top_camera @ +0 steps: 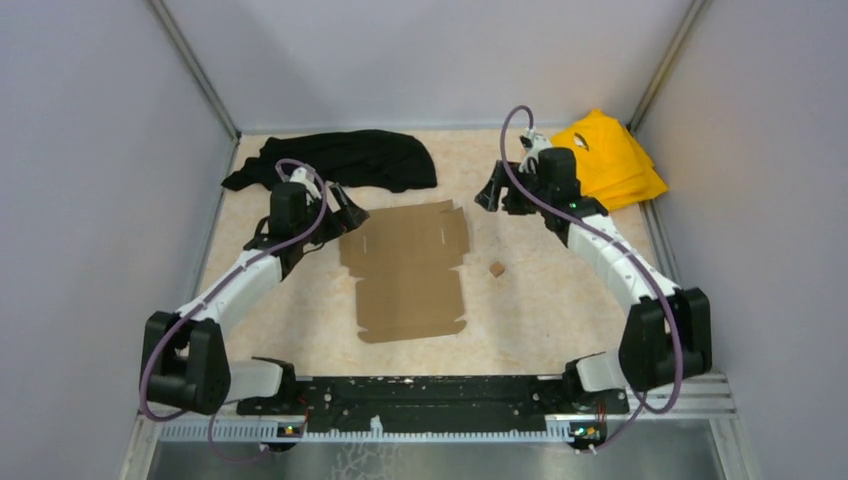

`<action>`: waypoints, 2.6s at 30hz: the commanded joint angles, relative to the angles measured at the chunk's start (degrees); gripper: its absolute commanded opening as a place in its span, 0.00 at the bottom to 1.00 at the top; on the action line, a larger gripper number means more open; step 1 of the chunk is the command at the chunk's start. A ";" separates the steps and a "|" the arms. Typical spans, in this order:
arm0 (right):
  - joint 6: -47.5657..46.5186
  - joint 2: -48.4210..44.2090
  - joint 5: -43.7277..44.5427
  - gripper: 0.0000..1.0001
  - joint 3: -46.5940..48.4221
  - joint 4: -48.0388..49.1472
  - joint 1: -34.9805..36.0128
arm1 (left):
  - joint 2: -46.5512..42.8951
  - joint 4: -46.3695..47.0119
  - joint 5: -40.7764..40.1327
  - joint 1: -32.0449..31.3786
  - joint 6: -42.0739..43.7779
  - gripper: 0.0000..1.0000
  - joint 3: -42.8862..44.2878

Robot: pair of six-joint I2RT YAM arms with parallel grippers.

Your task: Fold the paper box

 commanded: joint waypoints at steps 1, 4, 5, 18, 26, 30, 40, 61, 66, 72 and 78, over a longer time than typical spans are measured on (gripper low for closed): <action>-4.65 8.30 4.37 0.70 9.41 -4.33 1.84 | 2.17 -0.32 -6.26 0.52 0.37 0.97 3.53; -5.14 14.83 3.22 0.62 14.86 -4.72 1.86 | 5.03 -1.60 -7.77 0.94 1.70 0.94 6.55; -5.37 17.00 2.56 0.58 16.84 -4.93 1.87 | 5.96 -2.04 -8.24 1.19 2.05 0.92 7.54; -9.16 40.77 10.66 0.24 44.16 -18.76 5.24 | 20.54 -9.09 -12.16 5.24 6.54 0.06 21.50; -10.93 50.78 18.50 0.22 57.11 -27.55 7.58 | 29.26 -14.56 -17.02 4.77 8.35 0.02 26.51; -11.31 53.58 21.04 0.22 59.55 -29.08 8.11 | 31.64 -15.95 -20.74 3.80 9.52 0.05 27.13; -11.69 57.67 20.39 0.00 60.61 -29.08 9.35 | 36.45 -15.51 -19.31 3.00 9.99 0.05 30.03; -12.22 58.46 18.98 0.00 59.74 -28.41 11.36 | 39.66 -11.87 -13.60 2.86 10.95 0.00 30.41; -12.09 58.52 18.98 0.00 59.74 -28.22 11.42 | 39.68 -10.84 -12.70 2.86 11.27 0.00 30.40; -12.11 58.42 16.98 0.00 59.79 -28.21 11.81 | 39.36 -10.85 -11.85 2.61 11.20 0.00 30.73; -12.71 58.37 16.20 0.00 59.52 -27.96 12.59 | 38.53 -10.97 -11.67 1.95 11.29 0.00 31.28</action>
